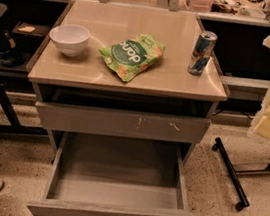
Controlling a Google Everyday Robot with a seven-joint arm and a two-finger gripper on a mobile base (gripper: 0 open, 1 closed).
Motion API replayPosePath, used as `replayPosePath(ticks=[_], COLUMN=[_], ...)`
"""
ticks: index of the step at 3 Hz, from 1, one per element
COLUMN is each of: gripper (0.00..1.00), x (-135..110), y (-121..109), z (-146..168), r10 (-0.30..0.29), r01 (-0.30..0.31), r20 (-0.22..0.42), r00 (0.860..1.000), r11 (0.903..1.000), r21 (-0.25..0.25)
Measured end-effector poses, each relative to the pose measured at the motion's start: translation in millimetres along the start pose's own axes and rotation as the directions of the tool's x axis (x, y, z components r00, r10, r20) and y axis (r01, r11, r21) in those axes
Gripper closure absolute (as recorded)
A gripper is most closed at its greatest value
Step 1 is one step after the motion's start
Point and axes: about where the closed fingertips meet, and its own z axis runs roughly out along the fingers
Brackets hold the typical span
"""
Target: Place redbull can into middle drawer
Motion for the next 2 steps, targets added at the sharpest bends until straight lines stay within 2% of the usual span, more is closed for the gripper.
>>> replayPosePath(ticks=[1,2], gripper=[0.0,0.0], x=[0.0,0.8], y=[0.0,-7.6], z=[0.0,9.2], r10=[0.0,0.058], r01=[0.0,-0.058], r20=[0.0,0.005], r00=[1.0,0.998], r11=[1.0,0.9982], r21=[0.0,0.015])
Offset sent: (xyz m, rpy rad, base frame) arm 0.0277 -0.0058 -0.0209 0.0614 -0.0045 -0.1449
